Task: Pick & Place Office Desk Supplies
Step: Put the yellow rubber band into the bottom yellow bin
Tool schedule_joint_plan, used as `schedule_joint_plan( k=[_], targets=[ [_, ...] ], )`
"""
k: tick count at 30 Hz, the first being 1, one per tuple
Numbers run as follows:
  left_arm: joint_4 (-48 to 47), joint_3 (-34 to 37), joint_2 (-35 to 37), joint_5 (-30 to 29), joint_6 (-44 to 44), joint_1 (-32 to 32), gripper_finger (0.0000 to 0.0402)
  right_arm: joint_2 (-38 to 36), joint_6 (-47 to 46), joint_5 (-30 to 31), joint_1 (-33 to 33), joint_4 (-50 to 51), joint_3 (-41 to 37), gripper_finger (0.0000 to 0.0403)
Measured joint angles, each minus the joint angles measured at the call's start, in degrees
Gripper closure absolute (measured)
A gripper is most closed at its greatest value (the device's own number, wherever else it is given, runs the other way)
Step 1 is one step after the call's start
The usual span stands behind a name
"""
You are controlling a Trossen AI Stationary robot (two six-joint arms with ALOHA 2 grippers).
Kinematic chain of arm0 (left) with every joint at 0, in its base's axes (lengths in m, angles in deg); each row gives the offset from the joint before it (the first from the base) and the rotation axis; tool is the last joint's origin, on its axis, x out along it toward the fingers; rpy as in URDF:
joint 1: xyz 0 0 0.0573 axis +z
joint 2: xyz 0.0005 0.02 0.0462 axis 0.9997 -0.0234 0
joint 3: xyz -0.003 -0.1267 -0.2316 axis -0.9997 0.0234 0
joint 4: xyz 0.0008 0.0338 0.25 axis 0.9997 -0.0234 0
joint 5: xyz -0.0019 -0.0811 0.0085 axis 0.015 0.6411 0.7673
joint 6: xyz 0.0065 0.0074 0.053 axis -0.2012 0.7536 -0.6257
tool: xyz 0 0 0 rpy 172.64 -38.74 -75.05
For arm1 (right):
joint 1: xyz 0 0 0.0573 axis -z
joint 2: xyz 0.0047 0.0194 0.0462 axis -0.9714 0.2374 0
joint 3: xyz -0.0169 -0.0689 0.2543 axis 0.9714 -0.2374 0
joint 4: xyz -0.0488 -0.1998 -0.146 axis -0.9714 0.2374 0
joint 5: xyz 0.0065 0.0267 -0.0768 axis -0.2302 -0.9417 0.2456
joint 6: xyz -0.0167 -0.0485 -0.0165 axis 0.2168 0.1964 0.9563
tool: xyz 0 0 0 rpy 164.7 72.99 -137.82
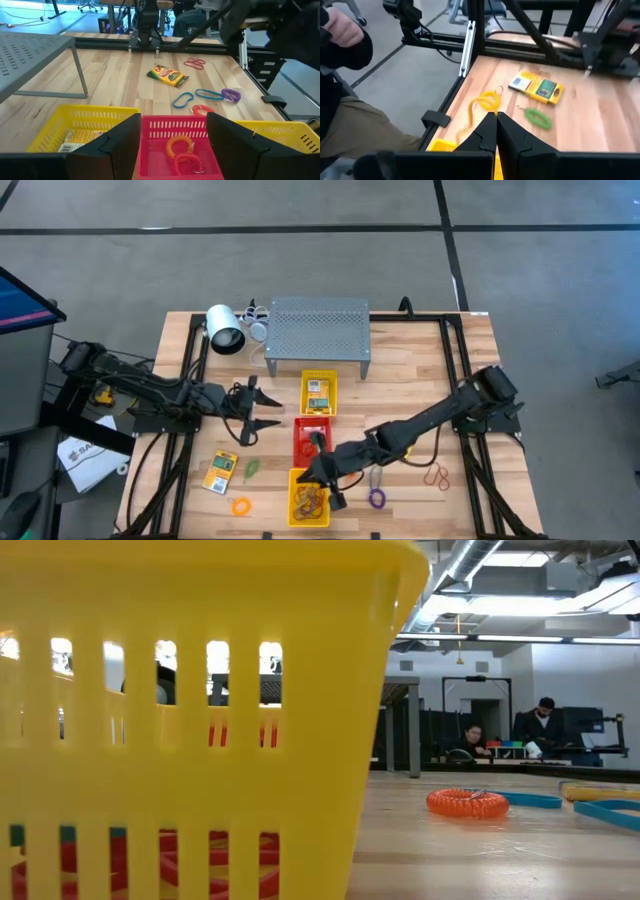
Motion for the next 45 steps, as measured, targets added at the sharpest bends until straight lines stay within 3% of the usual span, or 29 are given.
schedule_joint_plan(
  k=[9, 16, 30, 45],
  targets=[
    [1.0, 0.0, -5.1, -0.2, 0.0, 0.0, 0.0183, 3.7, -7.4, 0.1, -0.9, 1.8, 0.1, 0.0403],
    [7.5, 0.0, -9.3, -0.1, -1.7, 0.0, 0.0183, 3.9, -11.9, 0.2, -1.8, 6.5, 0.1, 0.0403],
    [14.1, 0.0, -9.3, 6.1, -3.7, 0.0, 0.0183, 9.1, -15.7, -0.1, -2.4, 6.8, 0.2, 0.0403],
    [16.1, 0.0, -9.3, 7.1, -3.7, 0.0, 0.0183, 15.5, -18.3, -7.4, -2.2, 8.1, 4.2, 0.0403]
  ],
)
